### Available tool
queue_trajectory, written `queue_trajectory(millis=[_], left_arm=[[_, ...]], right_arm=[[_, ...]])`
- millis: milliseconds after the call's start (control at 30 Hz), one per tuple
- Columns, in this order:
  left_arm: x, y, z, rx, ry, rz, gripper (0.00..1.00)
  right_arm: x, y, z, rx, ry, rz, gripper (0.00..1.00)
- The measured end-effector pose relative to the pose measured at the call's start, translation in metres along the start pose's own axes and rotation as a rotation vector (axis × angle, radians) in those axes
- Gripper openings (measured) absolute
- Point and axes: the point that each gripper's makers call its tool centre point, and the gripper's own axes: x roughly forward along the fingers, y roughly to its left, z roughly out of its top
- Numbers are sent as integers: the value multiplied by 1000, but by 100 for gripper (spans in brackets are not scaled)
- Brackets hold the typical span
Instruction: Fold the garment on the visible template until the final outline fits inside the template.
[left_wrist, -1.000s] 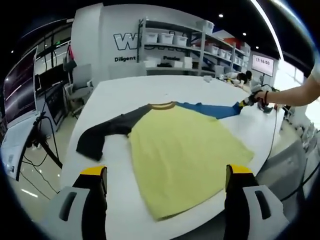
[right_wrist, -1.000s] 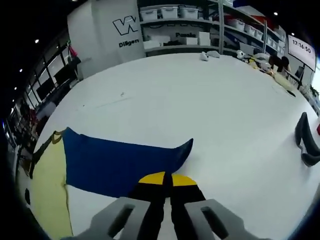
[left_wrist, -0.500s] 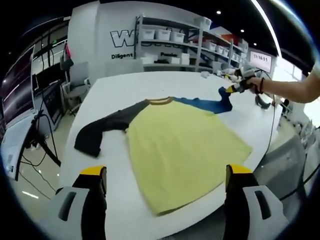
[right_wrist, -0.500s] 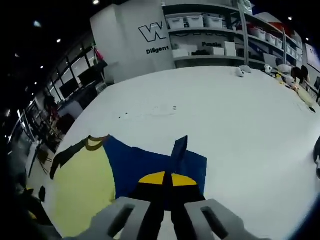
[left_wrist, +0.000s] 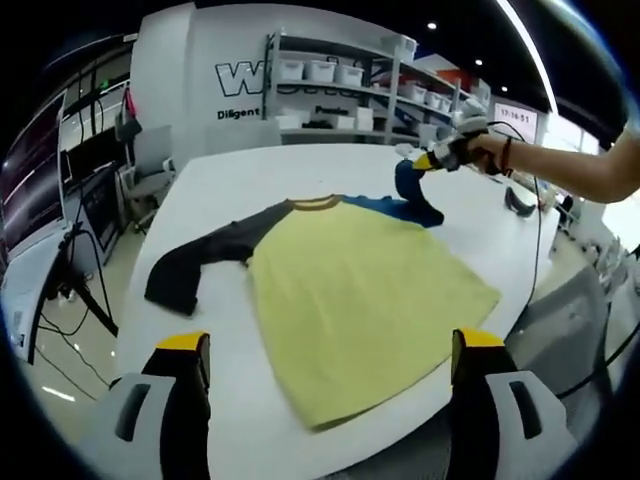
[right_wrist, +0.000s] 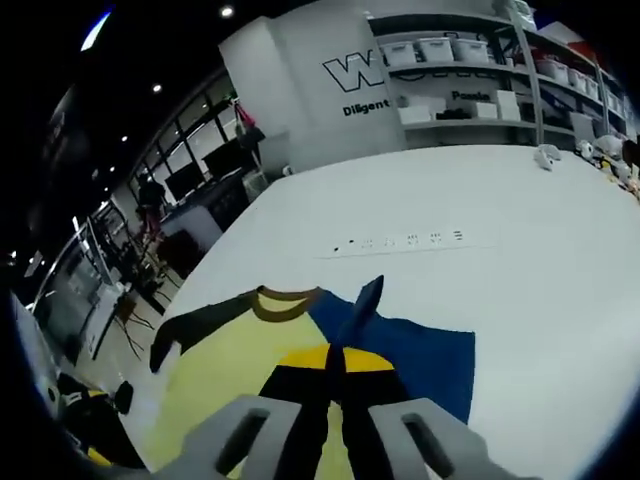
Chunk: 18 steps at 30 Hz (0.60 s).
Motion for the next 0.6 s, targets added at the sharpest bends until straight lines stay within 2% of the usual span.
queue_trajectory(millis=[200,233,533,600], left_arm=[[-2,5,3,10,-5,-5,99],[-4,6,3,8,-3,-9,99],[-11,12,1,-1,-6,-9,99],[-14,15,0,-13,-10,0,99]], right_arm=[[20,29,-2,-5,16,46,0],[27,44,-1,1,20,73,0],[48,97,-4,-40,35,138,0],[56,114,-7,-53,48,158,0]])
